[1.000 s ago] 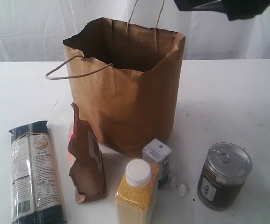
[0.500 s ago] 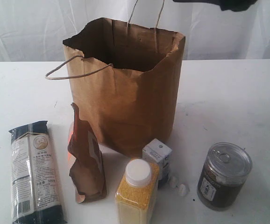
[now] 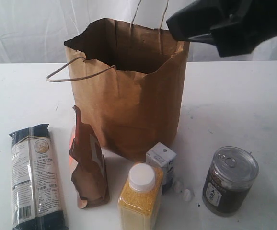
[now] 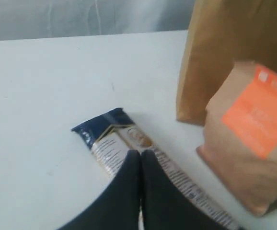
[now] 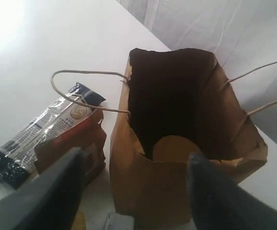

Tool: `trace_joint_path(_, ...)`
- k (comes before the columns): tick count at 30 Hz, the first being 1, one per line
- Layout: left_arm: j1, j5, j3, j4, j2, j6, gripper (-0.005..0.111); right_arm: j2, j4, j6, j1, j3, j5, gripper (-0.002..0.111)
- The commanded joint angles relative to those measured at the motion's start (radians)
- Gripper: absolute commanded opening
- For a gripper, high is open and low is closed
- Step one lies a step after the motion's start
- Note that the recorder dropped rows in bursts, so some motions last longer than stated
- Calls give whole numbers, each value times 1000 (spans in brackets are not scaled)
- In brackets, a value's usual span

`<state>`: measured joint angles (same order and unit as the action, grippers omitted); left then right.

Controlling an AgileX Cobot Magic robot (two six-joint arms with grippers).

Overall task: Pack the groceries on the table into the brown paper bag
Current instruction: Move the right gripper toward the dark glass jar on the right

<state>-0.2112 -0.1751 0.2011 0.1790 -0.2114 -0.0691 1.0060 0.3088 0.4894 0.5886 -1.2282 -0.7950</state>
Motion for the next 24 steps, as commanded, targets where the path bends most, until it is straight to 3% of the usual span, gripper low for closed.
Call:
trace_joint_path(1,1,10,-112,-85,62,2,0,-68,10,-19,-1,43,29,58)
trace_joint_path(6,1,10,-201,-85,139,2,0,-149,10,-40,-1,96,38,58)
trace_joint_path(24,1,-20,-201,-85,211,2,0,-407,-39,-204,-1,382,8,58)
